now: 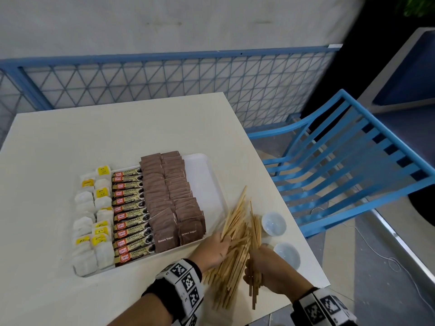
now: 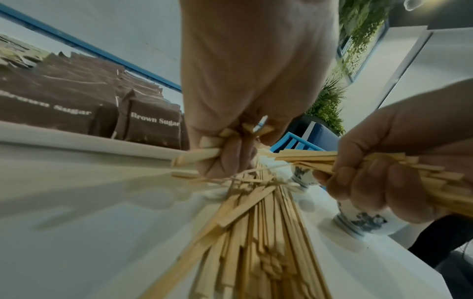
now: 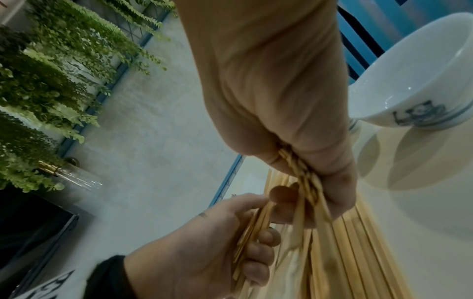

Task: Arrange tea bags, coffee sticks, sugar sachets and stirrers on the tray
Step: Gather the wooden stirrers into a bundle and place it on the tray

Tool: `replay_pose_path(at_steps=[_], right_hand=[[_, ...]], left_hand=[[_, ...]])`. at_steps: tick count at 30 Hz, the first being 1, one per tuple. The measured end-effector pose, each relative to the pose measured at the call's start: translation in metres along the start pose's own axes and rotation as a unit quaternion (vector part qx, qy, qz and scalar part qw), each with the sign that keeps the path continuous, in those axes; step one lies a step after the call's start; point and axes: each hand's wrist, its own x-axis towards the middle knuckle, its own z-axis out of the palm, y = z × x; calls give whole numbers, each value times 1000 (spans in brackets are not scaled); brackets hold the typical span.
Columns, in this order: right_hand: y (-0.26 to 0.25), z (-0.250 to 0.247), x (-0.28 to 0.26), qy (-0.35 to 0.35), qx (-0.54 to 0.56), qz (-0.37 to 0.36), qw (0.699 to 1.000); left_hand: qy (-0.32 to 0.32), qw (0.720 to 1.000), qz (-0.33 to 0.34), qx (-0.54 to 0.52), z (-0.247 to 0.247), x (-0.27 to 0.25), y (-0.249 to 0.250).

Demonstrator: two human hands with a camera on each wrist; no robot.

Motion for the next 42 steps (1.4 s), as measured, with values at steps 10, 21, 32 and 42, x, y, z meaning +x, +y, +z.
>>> replay_pose_path(at_steps=[10, 21, 32, 42], right_hand=[[2, 6, -7, -69, 50, -96, 992], [11, 13, 19, -23, -94, -231, 968], [22, 23, 32, 37, -243, -336, 909], [16, 17, 20, 36, -249, -413, 875]], left_hand=[[-20, 999, 36, -34, -3, -4, 9], [6, 984, 43, -175, 11, 6, 22], [127, 975, 76, -165, 6, 8, 27], [193, 966, 168, -34, 8, 1, 34]])
